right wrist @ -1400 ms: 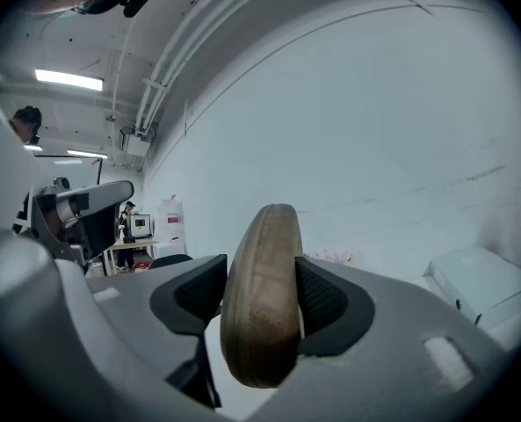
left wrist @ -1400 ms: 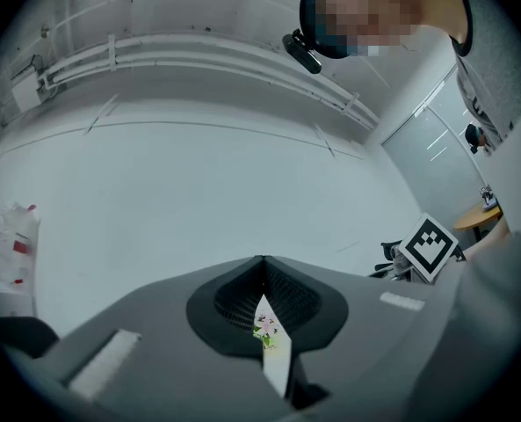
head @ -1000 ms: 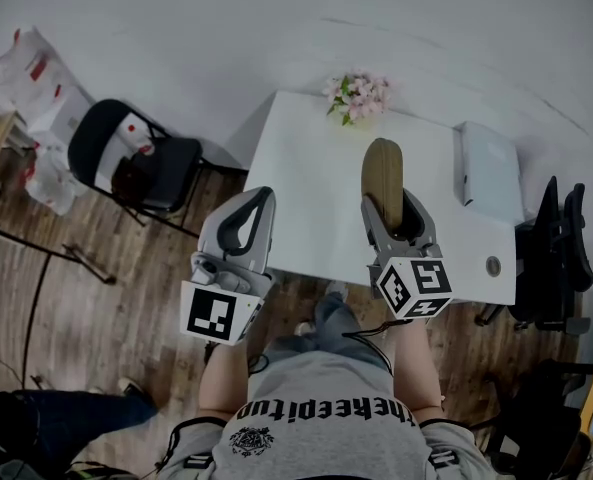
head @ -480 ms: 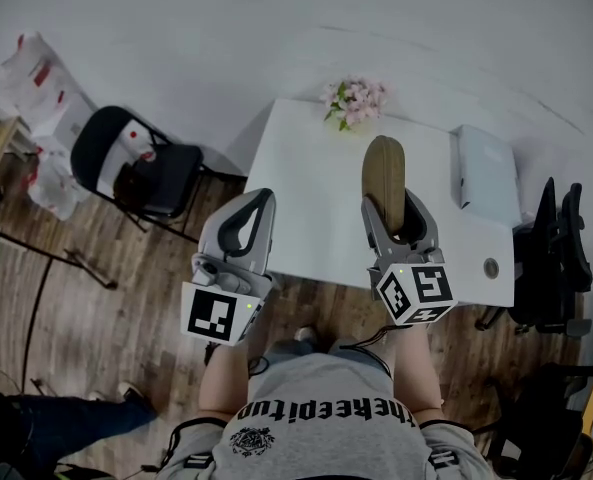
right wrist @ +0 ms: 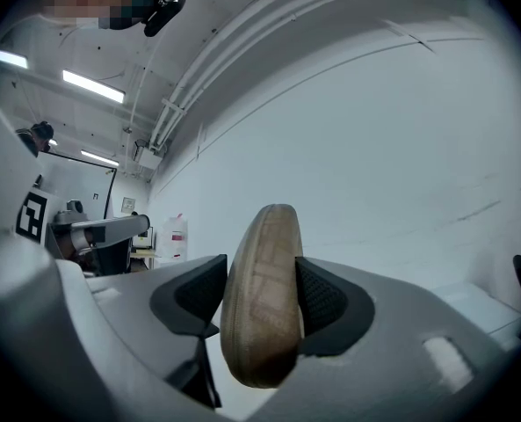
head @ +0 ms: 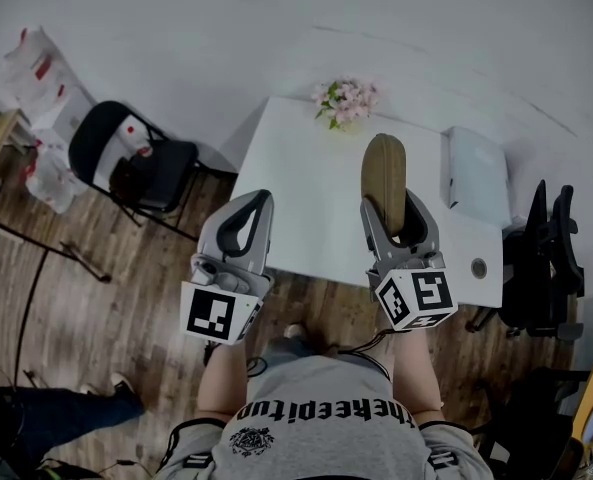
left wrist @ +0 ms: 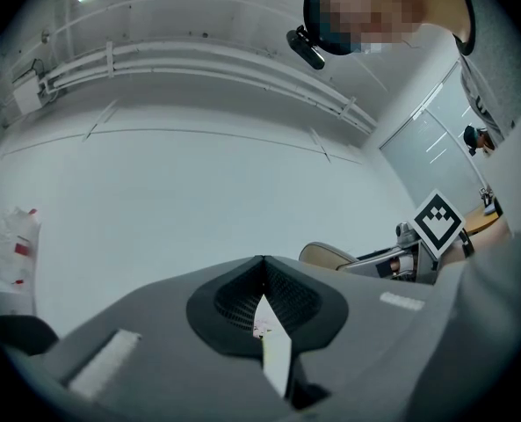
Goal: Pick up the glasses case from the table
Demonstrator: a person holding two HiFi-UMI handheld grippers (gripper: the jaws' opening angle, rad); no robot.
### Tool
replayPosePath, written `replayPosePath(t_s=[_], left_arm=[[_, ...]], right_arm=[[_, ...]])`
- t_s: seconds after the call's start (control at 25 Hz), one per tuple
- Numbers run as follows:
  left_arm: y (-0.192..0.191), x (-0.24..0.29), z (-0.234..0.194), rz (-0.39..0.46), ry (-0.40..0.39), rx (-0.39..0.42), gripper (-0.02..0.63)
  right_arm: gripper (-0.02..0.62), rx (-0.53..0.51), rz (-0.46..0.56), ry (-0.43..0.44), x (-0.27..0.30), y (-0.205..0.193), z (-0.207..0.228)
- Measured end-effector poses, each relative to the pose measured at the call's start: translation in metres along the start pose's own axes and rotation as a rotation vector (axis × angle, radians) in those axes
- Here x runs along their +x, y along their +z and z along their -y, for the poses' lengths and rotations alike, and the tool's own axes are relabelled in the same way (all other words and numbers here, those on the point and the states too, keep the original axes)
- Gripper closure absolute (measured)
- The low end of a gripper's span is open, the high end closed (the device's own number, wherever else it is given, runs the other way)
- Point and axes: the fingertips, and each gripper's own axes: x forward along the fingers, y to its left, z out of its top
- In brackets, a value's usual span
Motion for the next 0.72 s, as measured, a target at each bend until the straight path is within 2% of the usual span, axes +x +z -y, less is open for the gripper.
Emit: replayPosePath(t_s=[0.72], left_arm=[[0.014, -0.009, 0.046, -0.005, 0.035, 0.002, 0.592]], right_arm=[[0.354, -0.026, 0.036, 0.035, -0.051, 0.020, 0.016]])
